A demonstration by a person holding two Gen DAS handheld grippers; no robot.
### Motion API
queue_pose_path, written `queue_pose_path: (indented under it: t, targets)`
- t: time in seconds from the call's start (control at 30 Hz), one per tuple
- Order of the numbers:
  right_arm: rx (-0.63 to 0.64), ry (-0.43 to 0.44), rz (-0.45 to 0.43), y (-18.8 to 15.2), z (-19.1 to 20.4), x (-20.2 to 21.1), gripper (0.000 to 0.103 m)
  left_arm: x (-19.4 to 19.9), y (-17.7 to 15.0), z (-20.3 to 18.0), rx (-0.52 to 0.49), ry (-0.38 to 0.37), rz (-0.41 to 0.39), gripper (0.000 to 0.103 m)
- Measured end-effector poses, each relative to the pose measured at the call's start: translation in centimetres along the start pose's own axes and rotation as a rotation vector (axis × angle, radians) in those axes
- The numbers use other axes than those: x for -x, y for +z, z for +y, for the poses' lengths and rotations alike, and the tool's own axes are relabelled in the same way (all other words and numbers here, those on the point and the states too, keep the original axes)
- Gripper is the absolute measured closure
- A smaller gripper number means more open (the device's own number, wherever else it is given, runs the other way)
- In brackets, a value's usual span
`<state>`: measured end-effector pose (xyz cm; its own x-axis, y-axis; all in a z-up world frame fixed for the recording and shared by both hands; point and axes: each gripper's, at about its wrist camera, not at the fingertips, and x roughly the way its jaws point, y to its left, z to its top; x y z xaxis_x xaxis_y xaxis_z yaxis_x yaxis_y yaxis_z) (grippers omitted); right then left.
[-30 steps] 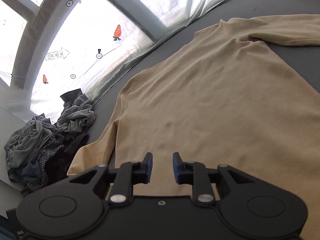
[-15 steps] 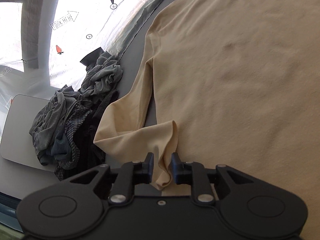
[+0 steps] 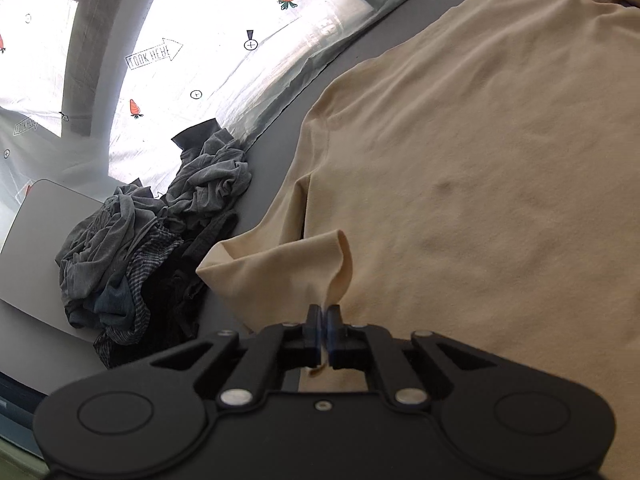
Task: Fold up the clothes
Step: 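Grasp the sleeve cuff with the right tool and lift it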
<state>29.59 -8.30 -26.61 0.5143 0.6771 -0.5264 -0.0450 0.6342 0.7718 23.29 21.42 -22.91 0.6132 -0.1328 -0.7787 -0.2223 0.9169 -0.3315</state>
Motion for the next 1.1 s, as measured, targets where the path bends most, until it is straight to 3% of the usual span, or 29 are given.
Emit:
queue_pose_path:
  t: [0.27, 0.57, 0.7, 0.87, 1.0, 1.1]
  targets:
    - [-0.102, -0.061, -0.083, 3.5, -6.7, 7.4, 0.100, -0.2, -2.7, -8.1, -0.043, -0.013, -0.004, 0.026]
    - [-0.105, -0.079, -0.029, 4.7, -11.3, 11.7, 0.100, -2.1, -6.1, -13.5, -0.024, 0.012, 0.067, 0.026]
    - [-0.051, -0.088, 0.013, 5.4, -11.9, 12.2, 0.100, -2.4, -7.3, -15.3, -0.023, 0.052, 0.073, 0.025]
    - [0.050, -0.105, 0.039, 6.4, -11.9, 12.9, 0.100, -2.8, -8.3, -16.9, -0.024, 0.119, 0.055, 0.016]
    - [0.171, -0.156, 0.026, 7.4, -11.2, 13.8, 0.100, -3.5, -9.2, -18.4, -0.082, 0.189, 0.044, 0.001]
    - [0.284, -0.199, -0.001, 8.4, -10.7, 14.5, 0.100, -4.3, -10.0, -19.9, -0.152, 0.274, 0.035, 0.000]
